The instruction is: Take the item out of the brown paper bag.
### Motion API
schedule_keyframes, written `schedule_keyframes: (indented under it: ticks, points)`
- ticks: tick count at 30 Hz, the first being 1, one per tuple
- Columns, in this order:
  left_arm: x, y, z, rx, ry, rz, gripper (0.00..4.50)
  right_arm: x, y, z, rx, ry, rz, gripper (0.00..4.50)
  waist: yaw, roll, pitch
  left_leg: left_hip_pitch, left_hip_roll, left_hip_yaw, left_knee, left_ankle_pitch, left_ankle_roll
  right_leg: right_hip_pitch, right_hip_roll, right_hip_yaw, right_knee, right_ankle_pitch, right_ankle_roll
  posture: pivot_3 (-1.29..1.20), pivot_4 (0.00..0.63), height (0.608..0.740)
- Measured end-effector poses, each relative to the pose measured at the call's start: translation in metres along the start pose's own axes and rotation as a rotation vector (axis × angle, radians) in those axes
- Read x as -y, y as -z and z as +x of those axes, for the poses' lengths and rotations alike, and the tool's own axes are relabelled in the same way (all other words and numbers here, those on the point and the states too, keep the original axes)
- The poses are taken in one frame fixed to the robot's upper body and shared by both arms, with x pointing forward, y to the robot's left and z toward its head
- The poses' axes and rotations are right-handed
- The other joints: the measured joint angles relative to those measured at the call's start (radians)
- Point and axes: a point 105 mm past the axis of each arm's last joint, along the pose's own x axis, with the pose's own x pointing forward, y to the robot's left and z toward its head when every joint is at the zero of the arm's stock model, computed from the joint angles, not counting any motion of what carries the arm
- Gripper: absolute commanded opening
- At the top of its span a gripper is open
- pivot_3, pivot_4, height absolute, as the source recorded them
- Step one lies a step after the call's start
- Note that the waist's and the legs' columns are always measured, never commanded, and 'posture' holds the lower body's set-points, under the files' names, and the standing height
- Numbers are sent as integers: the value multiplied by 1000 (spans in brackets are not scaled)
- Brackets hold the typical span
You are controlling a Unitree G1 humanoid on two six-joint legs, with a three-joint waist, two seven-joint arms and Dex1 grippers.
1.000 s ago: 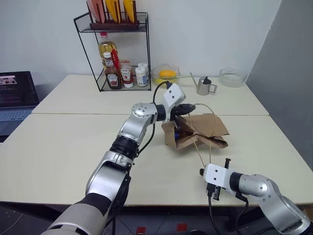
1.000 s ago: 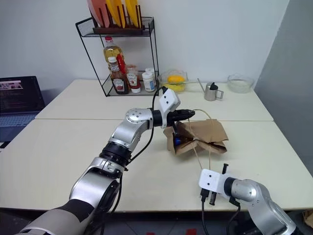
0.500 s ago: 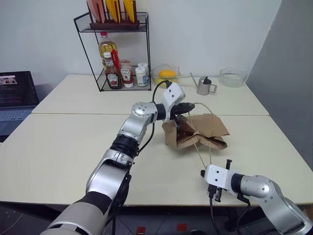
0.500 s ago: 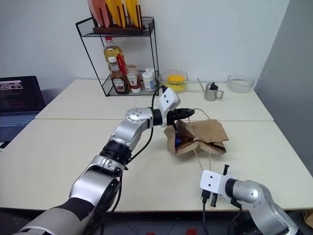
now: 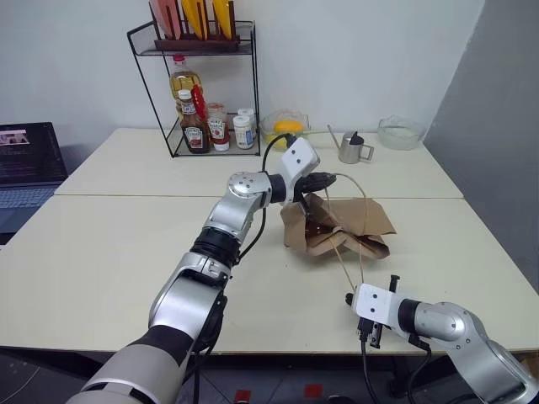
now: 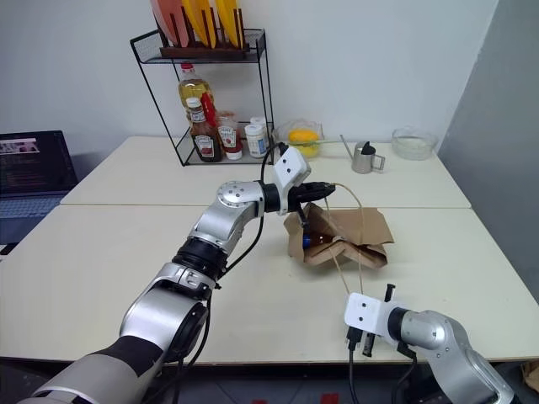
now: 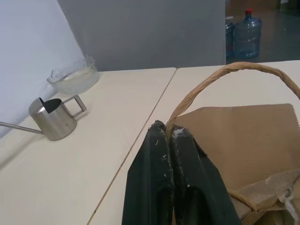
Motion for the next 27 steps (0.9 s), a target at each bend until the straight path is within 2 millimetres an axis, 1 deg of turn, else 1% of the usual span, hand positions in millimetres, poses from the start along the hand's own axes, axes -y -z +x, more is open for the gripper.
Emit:
schedule_keyframes:
  ticks: [27]
  points:
    - [-2, 1, 0, 0, -22, 0, 0, -3, -1, -2, -6, -18, 2, 41, 0, 0, 0, 0, 0, 0, 0, 0, 0, 0, 0, 0, 0, 0, 0, 0, 150, 740]
